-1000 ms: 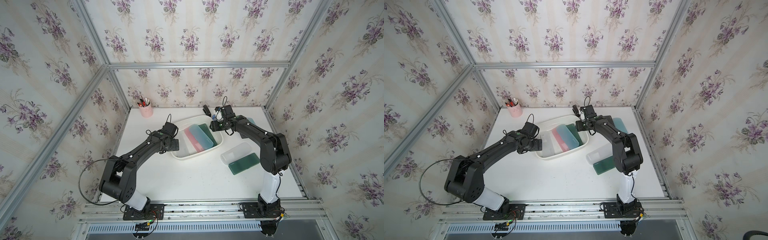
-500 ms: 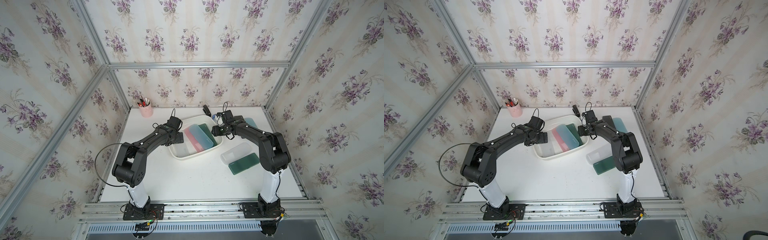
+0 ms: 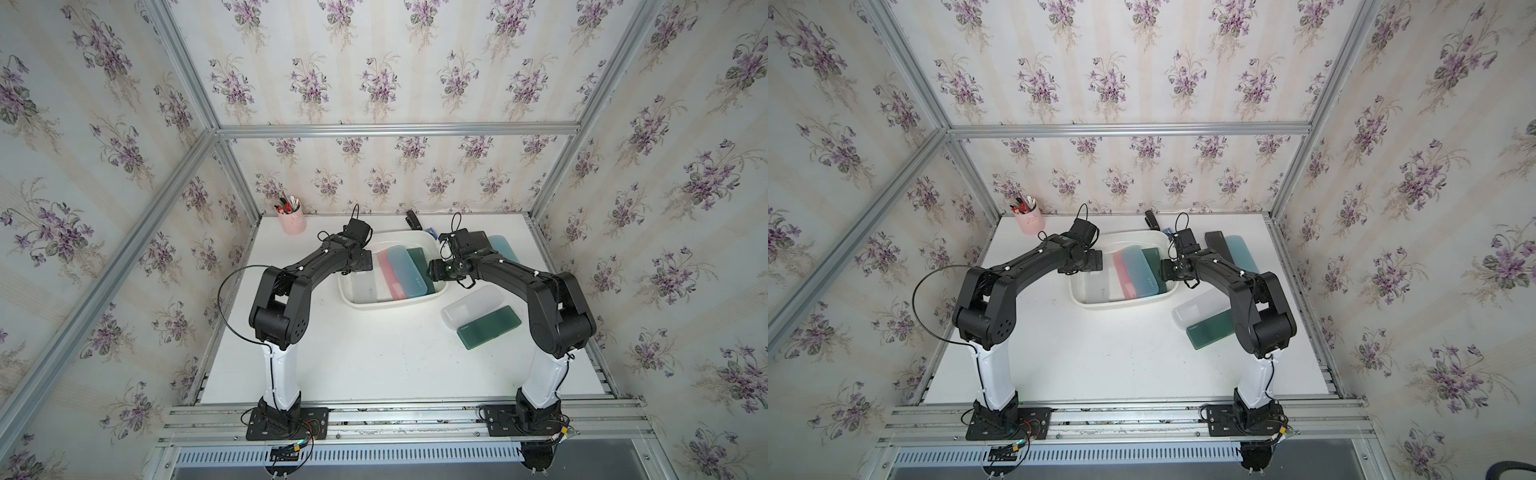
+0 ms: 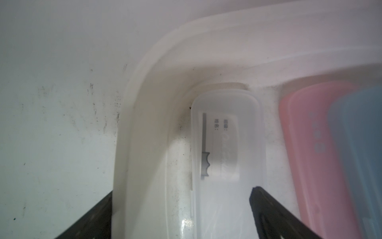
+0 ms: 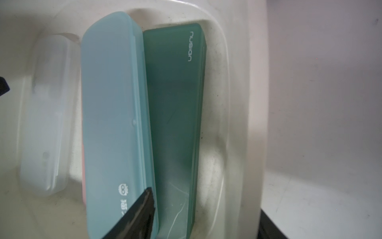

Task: Put the pencil case into the storage box
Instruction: Adjust the storage box at the center of the board, then pick up the pencil case from the center of the board.

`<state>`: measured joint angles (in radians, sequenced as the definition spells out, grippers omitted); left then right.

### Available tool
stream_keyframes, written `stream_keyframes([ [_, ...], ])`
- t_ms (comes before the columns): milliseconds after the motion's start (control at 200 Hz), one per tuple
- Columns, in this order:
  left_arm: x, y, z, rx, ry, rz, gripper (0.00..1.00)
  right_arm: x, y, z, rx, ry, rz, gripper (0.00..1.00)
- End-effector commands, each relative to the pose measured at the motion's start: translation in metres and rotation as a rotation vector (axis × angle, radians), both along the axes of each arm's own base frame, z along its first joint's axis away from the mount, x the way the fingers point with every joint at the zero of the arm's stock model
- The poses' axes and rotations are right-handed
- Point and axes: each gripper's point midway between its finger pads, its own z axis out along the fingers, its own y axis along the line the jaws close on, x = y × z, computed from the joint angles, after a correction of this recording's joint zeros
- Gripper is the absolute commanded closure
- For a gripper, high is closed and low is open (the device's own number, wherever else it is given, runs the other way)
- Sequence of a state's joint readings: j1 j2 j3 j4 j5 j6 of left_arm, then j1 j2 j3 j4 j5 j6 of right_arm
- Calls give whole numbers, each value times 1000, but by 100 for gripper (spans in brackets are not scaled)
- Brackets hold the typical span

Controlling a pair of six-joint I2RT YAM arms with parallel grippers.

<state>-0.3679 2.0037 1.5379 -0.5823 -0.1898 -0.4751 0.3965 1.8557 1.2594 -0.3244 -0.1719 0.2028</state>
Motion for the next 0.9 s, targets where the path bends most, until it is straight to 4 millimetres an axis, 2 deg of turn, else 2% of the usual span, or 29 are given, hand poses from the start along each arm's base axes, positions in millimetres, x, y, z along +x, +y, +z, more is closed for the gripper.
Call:
stream_keyframes([
  [0,1,5,11,39,-13,-13,2,7,0,27,8,-68,-3,30],
  [140,-9,16,37,57,-57,9,0,25,-26,54,-65,-133,-86,14],
  [230,-19,24,57,62,-87,22,1,43,-56,57,-152,-153,-170,5],
  [325,-33,30,73,47,-112,28,0,64,-93,44,-268,-149,-259,3],
  [415,-47,32,78,27,-117,27,1,86,-120,26,-324,-124,-313,2],
  [535,-64,37,74,29,-101,17,0,108,-137,1,-362,-91,-338,2],
  [644,-74,45,71,50,-88,13,0,122,-150,-12,-415,-75,-347,1],
  [789,-78,52,61,53,-65,8,0,129,-165,-24,-444,-41,-351,1],
  [899,-80,57,54,51,-55,12,1,129,-181,-26,-471,-29,-364,1],
])
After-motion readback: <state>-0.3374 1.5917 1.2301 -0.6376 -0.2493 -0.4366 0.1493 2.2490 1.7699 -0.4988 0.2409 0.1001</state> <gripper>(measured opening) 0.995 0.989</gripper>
